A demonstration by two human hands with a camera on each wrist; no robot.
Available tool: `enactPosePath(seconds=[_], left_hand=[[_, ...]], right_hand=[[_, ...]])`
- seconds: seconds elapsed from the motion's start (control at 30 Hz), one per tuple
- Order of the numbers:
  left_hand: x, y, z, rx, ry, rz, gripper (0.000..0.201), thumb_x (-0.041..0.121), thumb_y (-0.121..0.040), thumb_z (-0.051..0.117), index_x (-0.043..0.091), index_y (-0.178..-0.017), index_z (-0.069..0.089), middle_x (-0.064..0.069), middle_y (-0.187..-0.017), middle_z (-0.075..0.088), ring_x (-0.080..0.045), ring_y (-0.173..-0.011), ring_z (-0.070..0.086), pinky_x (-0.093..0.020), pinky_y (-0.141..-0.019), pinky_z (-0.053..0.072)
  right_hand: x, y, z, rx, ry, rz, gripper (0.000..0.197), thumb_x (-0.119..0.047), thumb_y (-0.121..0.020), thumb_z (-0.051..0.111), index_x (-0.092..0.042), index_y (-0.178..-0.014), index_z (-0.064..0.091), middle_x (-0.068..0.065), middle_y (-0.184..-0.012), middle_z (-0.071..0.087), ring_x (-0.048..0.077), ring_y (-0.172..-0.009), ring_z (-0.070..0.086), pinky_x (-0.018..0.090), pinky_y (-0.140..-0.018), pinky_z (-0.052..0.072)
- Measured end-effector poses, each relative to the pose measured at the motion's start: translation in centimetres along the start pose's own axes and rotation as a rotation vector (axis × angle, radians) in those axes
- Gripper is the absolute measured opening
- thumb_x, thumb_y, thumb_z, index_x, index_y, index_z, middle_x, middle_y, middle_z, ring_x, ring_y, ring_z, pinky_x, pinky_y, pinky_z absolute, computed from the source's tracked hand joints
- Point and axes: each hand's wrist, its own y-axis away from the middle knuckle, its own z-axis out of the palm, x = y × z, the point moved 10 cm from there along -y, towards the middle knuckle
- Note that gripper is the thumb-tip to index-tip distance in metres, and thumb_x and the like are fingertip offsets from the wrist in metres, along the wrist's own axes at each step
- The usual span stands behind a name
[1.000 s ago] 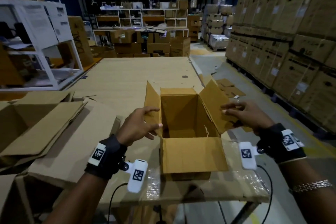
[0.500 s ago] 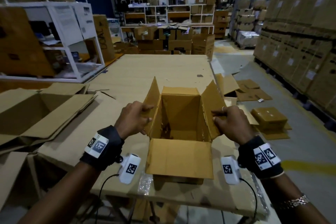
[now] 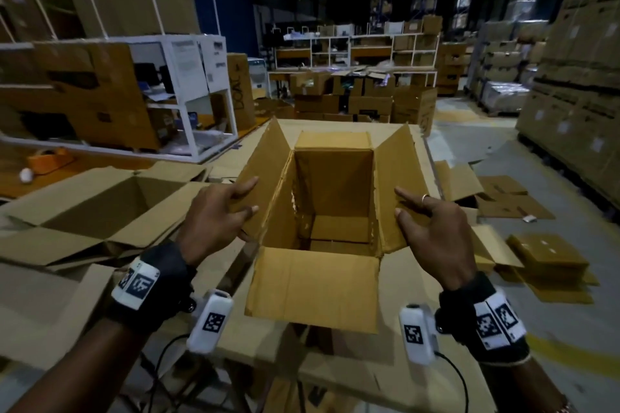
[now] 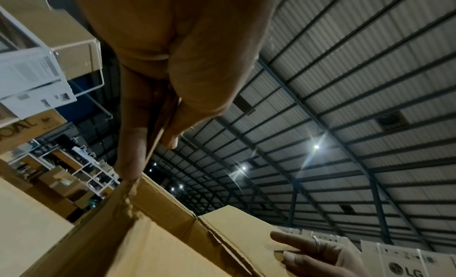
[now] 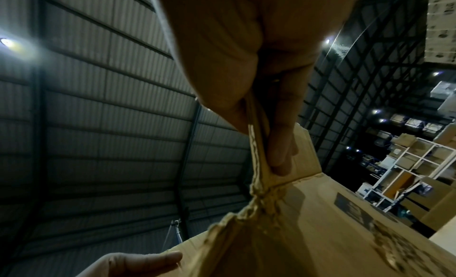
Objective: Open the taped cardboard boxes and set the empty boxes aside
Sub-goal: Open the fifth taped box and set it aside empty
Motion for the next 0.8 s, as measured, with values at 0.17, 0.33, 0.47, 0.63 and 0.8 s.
enactPosePath(seconds=[0.17, 0.33, 0.47, 0.63, 0.8], left_hand=[[-1.6, 0.9, -5.6, 0.072, 0.148, 0.003, 0.063, 0.013, -0.092, 0.071, 0.024, -0.15, 0.048, -0.009, -0.146, 0.05, -0.026, -0.099, 0.069, -0.04, -0.058, 0.064], [-3.8, 2.5, -11.9, 0.162, 0.164, 0.05, 0.061, 0.013, -0.091, 0.073, 0.022, -0.147, 0.051, -0.01, -0.143, 0.055, -0.024, -0.093, 0.072, -0.041, -0.059, 0.064], [-6.5, 4.1, -16.6, 0.213, 0.208, 0.065, 0.06, 0.01, -0.091, 0.072, 0.019, -0.147, 0.051, -0.01, -0.14, 0.056, -0.019, -0.087, 0.072, -0.038, -0.057, 0.064], [-10.2, 6.3, -23.4, 0.306, 0.213, 0.079, 0.06, 0.008, -0.093, 0.069, 0.022, -0.148, 0.049, -0.006, -0.146, 0.05, -0.004, -0.093, 0.062, -0.009, -0.055, 0.053], [-14.4, 7.8, -30.1, 0.383, 0.156, 0.112, 0.061, 0.015, -0.093, 0.07, 0.025, -0.149, 0.047, -0.003, -0.148, 0.052, -0.009, -0.122, 0.05, -0.013, -0.081, 0.048]], right_hand=[[-5.1, -0.2, 1.7, 0.001, -0.066, -0.107, 0.039, -0.016, -0.092, 0.072, -0.014, -0.131, 0.067, 0.002, -0.129, 0.069, 0.012, -0.117, 0.064, 0.039, -0.101, 0.055], [-11.0, 0.6, 4.0, 0.008, -0.074, -0.189, 0.039, -0.017, -0.092, 0.072, -0.015, -0.131, 0.067, 0.001, -0.123, 0.071, 0.01, -0.109, 0.067, 0.031, -0.092, 0.059], [-16.6, 2.0, 6.3, 0.041, -0.057, -0.266, 0.038, -0.016, -0.091, 0.073, -0.015, -0.129, 0.068, 0.003, -0.119, 0.072, 0.009, -0.104, 0.068, 0.018, -0.084, 0.055], [-23.8, 4.2, 9.7, 0.091, -0.072, -0.344, 0.036, -0.012, -0.091, 0.073, -0.015, -0.127, 0.07, -0.002, -0.113, 0.071, 0.005, -0.097, 0.069, 0.006, -0.081, 0.053], [-29.7, 5.8, 13.8, 0.133, -0.099, -0.412, 0.034, -0.013, -0.092, 0.071, -0.016, -0.126, 0.07, 0.0, -0.112, 0.073, 0.009, -0.091, 0.072, 0.026, -0.076, 0.061]])
